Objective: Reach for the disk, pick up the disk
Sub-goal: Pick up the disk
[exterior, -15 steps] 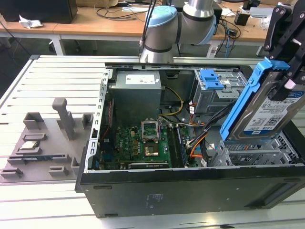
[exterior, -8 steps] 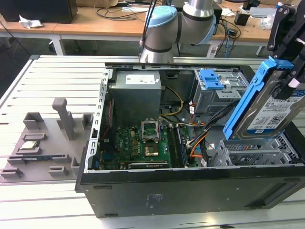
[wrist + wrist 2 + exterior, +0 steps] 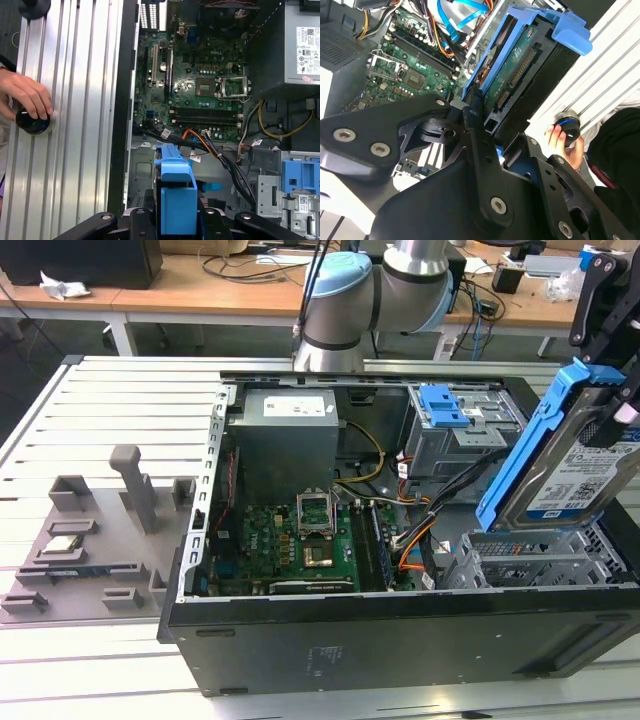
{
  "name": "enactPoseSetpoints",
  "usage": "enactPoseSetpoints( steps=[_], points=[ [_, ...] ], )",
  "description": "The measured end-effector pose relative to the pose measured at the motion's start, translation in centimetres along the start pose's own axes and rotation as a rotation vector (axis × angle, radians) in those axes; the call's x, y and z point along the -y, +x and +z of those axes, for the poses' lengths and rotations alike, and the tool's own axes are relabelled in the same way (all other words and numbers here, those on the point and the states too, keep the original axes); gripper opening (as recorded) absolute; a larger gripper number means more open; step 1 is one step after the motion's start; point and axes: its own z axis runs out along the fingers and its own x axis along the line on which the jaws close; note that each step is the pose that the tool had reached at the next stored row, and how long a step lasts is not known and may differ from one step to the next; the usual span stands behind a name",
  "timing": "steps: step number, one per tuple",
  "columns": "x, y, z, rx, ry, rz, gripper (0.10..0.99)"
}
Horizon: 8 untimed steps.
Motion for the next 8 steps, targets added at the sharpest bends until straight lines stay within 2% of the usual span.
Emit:
enactPoseSetpoints(
  steps=[8],
  points=[
    [0.79, -0.27, 0.68, -0.0059, 0.000, 0.001, 0.365]
  ],
)
